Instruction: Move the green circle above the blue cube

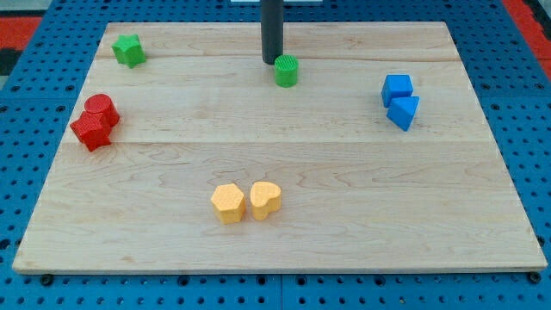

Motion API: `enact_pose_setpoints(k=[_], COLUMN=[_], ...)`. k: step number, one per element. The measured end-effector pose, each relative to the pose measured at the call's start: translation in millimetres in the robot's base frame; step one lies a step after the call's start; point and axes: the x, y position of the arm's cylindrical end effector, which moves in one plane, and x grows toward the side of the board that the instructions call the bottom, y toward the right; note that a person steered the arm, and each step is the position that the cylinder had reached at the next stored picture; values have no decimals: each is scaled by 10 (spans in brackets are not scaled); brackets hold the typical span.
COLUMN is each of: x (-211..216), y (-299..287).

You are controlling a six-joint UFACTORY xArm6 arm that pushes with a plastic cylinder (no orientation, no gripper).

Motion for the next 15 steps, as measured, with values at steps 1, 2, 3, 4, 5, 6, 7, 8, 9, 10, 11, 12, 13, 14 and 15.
enact_pose_setpoints(k=[1, 2, 3, 4, 5, 6, 7, 8, 9, 10, 11, 12, 13, 14, 15], x=[207, 220, 321, 327, 321, 161, 120, 40, -42, -42, -30, 374, 315, 219, 234], y=[-213, 48, 217, 526, 780, 936, 595, 686, 1056, 1359, 1417, 1062, 1325, 1462, 1585])
